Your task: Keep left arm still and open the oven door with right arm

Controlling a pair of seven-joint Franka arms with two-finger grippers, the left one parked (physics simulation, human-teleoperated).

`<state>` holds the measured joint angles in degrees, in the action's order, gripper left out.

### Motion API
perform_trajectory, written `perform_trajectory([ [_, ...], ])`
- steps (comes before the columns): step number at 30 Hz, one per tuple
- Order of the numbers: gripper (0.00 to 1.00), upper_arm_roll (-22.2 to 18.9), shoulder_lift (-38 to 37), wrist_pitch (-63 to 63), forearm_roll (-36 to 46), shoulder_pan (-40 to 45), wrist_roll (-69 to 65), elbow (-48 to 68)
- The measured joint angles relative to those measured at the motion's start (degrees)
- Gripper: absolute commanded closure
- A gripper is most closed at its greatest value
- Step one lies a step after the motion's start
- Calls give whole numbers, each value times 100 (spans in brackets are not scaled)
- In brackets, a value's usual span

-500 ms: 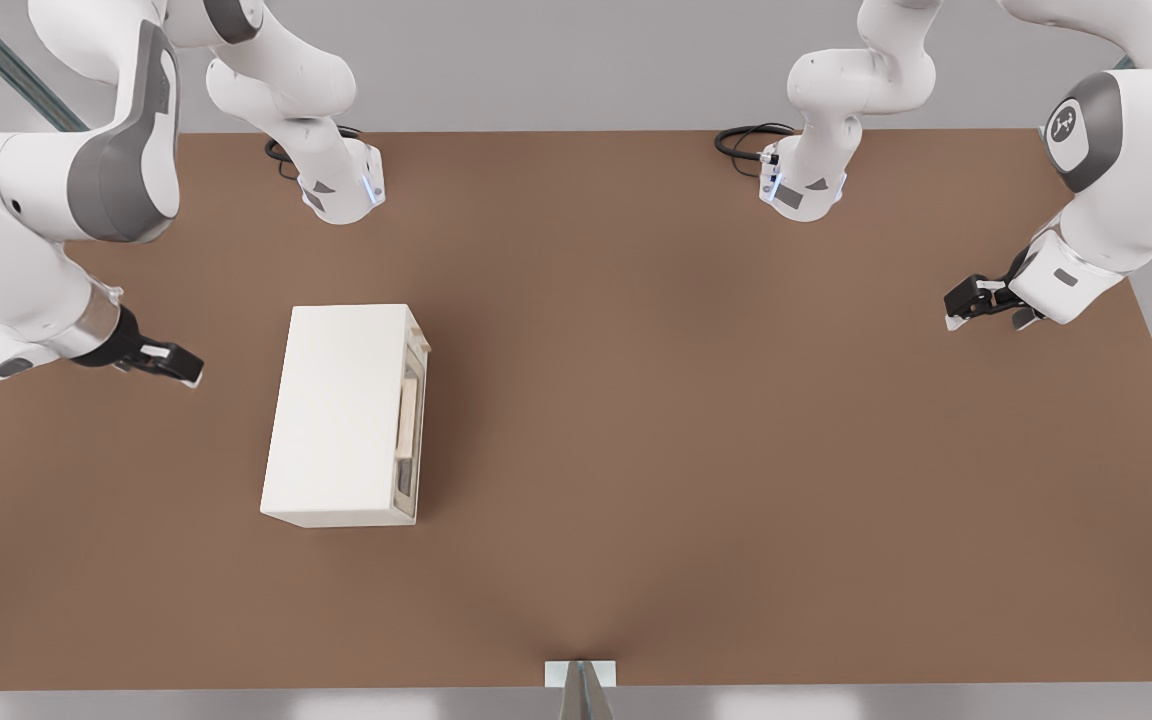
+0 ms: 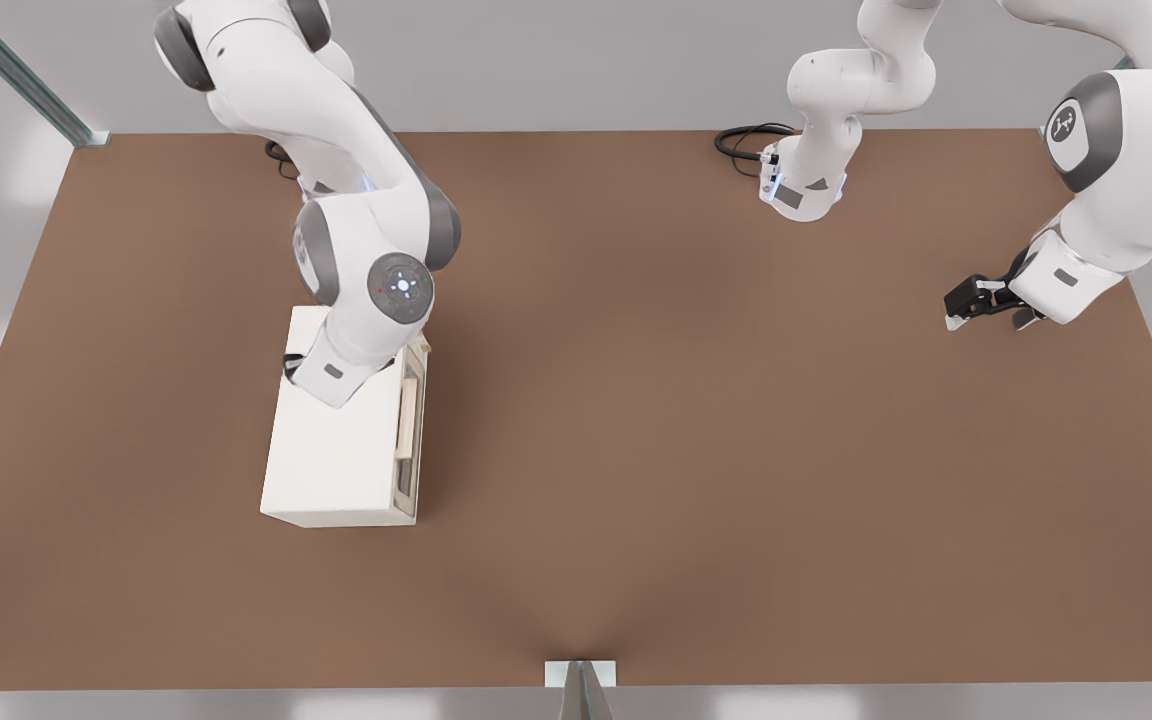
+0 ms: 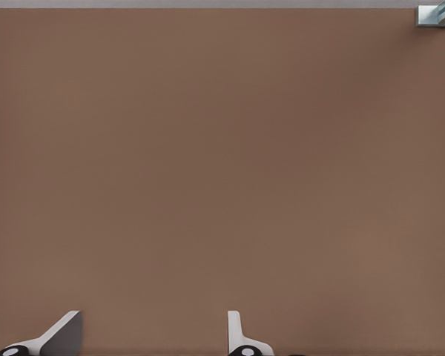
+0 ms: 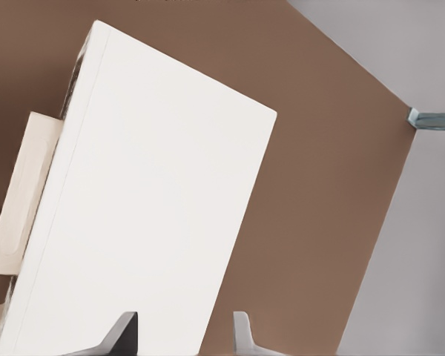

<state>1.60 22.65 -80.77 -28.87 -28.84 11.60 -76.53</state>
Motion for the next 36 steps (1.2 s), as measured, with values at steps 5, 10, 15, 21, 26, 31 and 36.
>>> perform_trajectory([
  [5, 78, -1, 321, 80, -159, -581, 583, 180],
  [10, 87, -8, 751, 76, -287, -1027, 1192, 644],
  [15, 89, -80, 1177, -159, -557, -1207, 1747, 847],
  [21, 89, -97, 1498, -386, -1230, -1219, 2248, 847],
  [26, 88, -97, 1661, -436, -1487, -1219, 2560, 810],
  [31, 88, -98, 1743, -324, -1553, -1214, 2790, 702],
  [36, 88, -97, 1978, -65, -1547, -1163, 2965, 589],
])
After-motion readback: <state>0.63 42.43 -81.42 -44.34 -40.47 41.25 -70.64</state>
